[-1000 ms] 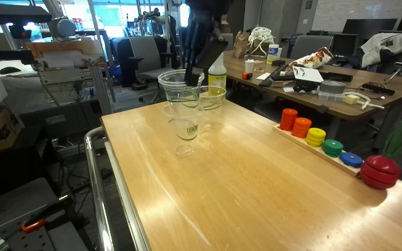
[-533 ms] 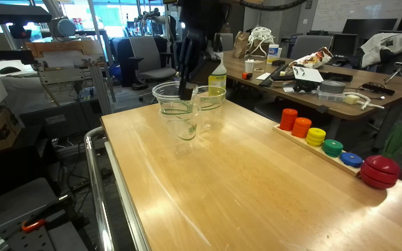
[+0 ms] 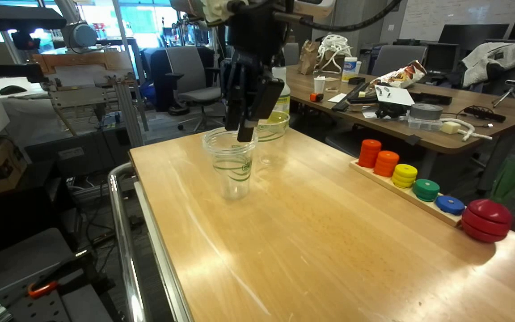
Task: Stack the four clear cups together
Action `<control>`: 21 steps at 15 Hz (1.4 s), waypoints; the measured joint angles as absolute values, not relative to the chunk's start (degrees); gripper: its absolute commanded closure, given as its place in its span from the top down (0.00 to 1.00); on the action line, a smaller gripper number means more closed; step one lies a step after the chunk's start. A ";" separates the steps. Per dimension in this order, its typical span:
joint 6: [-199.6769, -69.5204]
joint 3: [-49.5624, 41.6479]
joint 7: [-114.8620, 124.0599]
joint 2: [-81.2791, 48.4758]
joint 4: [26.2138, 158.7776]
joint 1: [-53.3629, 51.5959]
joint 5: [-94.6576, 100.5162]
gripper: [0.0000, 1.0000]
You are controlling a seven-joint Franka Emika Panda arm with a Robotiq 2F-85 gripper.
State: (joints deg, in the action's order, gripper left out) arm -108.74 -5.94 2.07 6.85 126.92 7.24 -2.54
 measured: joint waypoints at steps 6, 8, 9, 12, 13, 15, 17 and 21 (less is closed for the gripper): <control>-109.61 -5.83 3.90 7.05 126.48 7.23 -1.55 1.00; -109.47 -5.57 4.05 7.05 125.18 7.18 0.54 1.00; -109.21 -5.41 4.06 6.98 124.22 7.09 1.72 1.00; -107.23 -4.90 4.03 6.02 120.32 6.71 5.41 1.00; -106.47 -4.78 3.98 5.39 118.79 6.57 6.38 1.00; -104.84 -4.66 3.32 3.63 115.46 6.22 7.69 1.00; -103.32 -4.65 1.63 1.62 112.28 5.96 7.76 1.00; -100.66 -4.82 -3.60 -2.94 106.31 5.96 4.27 1.00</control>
State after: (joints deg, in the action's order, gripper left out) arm -100.66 -4.82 -3.60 -2.94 106.31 5.96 4.27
